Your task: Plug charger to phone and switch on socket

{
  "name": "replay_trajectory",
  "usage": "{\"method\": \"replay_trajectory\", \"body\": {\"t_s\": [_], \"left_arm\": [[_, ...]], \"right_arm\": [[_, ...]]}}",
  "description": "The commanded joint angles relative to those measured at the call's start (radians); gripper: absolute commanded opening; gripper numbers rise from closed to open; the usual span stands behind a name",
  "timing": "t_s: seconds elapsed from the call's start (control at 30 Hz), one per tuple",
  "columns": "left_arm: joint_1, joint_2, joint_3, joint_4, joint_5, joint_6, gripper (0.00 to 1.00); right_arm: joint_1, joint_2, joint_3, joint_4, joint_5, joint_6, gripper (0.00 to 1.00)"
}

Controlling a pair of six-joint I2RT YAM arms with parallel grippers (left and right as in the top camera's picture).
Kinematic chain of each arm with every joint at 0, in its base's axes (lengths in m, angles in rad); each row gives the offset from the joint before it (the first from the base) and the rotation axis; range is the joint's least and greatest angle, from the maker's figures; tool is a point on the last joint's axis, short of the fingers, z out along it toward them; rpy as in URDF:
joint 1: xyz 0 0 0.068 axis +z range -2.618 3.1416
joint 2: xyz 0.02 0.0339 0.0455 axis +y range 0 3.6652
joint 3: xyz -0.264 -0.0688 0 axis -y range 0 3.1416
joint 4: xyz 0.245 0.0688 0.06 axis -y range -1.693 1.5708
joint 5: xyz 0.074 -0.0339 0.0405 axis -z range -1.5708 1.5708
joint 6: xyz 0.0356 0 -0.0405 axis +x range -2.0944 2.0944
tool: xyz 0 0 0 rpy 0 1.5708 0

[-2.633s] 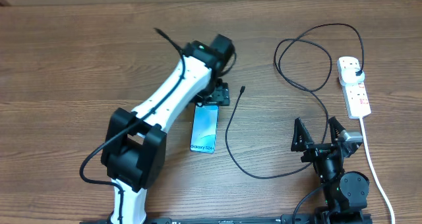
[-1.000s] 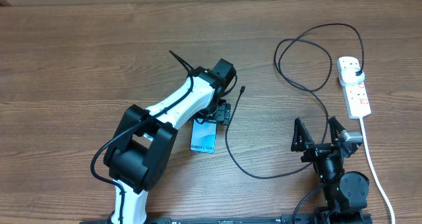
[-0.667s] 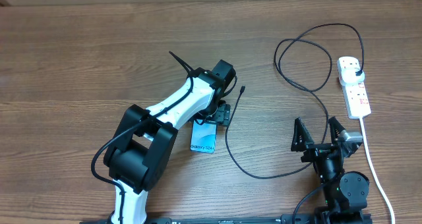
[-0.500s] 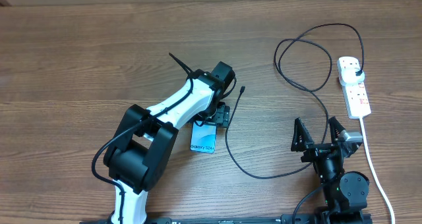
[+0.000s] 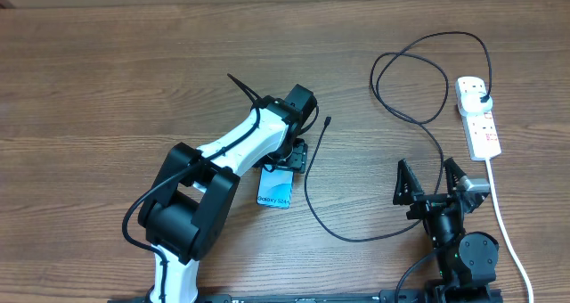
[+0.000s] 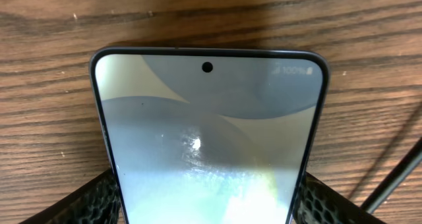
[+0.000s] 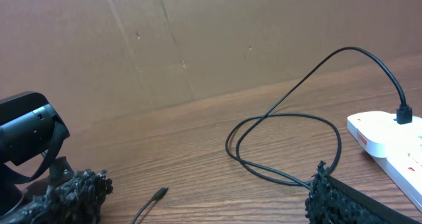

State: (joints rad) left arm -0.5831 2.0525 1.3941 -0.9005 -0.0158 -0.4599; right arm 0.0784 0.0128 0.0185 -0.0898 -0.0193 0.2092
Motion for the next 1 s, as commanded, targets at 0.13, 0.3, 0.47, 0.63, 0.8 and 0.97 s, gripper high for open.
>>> {"method": "replay_trajectory", "body": {"t_s": [0.13, 0.3, 0.47, 0.63, 0.8, 0.97], "left_arm": [[-0.006, 0.003, -0.03, -0.005, -0.009, 0.006, 0.64], [-0.006, 0.003, -0.03, -0.016, -0.008, 0.003, 0.6], [-0.006, 0.003, -0.023, -0.022, 0.006, 0.003, 0.57], [-0.006, 0.003, 0.011, -0.029, 0.074, 0.003, 0.52], [-0.006, 0.003, 0.047, -0.042, 0.109, 0.002, 0.54], [-0.006, 0.003, 0.084, -0.064, 0.137, -0.045, 0.53]], "right_arm": [[-0.005, -0.01, -0.011, 0.007, 0.0, 0.003, 1.0], [-0.005, -0.01, -0.011, 0.007, 0.0, 0.003, 1.0], [-0.005, -0.01, -0.011, 0.007, 0.0, 0.003, 1.0], [-0.005, -0.01, -0.011, 0.007, 0.0, 0.003, 1.0], [-0.005, -0.01, -0.011, 0.007, 0.0, 0.003, 1.0], [-0.005, -0.01, -0.011, 0.007, 0.0, 0.003, 1.0]]}}
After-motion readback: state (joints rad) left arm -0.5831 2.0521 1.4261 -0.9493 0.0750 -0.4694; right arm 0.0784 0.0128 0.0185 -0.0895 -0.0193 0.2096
